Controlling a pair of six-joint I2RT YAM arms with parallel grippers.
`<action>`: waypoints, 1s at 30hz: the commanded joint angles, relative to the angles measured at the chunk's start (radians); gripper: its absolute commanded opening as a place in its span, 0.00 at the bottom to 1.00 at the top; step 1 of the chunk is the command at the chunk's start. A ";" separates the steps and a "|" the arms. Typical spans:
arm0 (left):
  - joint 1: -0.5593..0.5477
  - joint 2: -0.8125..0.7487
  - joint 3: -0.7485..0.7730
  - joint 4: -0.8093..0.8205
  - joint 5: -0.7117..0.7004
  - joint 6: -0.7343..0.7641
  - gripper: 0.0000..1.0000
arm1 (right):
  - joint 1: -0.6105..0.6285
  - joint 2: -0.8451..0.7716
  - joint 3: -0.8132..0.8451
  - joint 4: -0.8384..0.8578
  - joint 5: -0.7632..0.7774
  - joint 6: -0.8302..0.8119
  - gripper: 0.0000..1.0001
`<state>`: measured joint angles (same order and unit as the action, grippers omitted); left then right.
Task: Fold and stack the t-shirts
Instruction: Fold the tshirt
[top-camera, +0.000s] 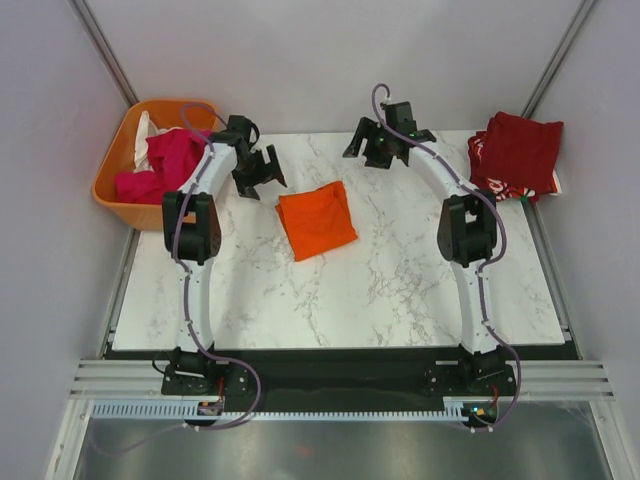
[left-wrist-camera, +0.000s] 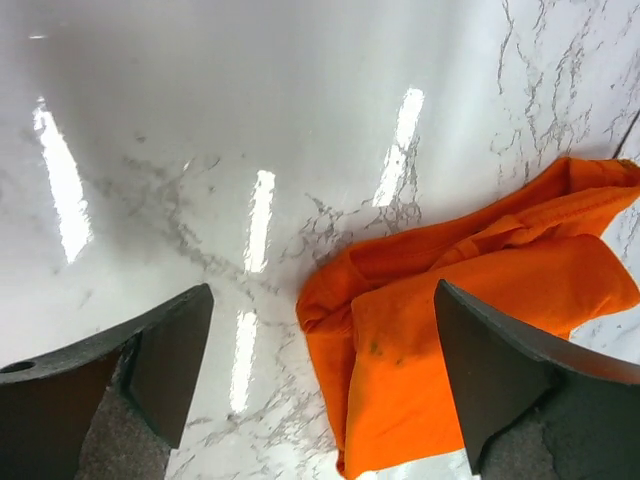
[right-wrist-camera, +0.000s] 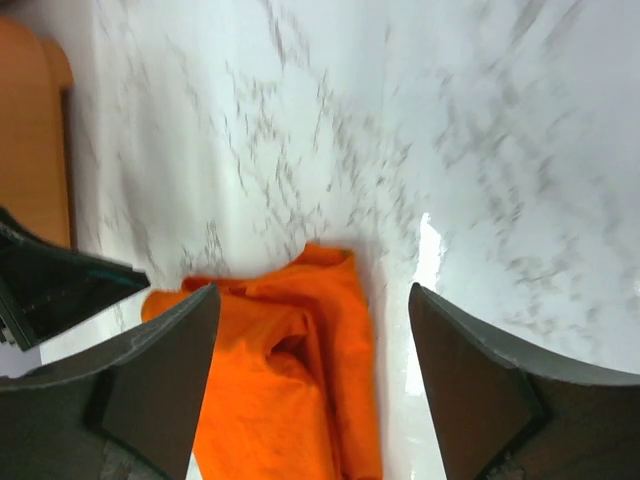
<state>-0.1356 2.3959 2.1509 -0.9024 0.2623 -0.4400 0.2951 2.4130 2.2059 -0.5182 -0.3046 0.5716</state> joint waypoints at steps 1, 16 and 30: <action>-0.016 -0.191 -0.012 -0.036 -0.076 0.050 0.97 | -0.024 -0.198 -0.077 0.075 0.053 -0.036 0.82; -0.160 -0.278 -0.253 0.135 0.003 0.057 0.25 | 0.039 -0.069 -0.356 0.504 -0.496 0.183 0.00; -0.107 -0.001 -0.100 0.151 -0.054 0.050 0.19 | -0.001 0.280 -0.109 0.694 -0.588 0.391 0.34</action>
<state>-0.2699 2.3714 2.0060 -0.7761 0.2401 -0.4046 0.3157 2.6396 2.0449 0.0101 -0.8413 0.8509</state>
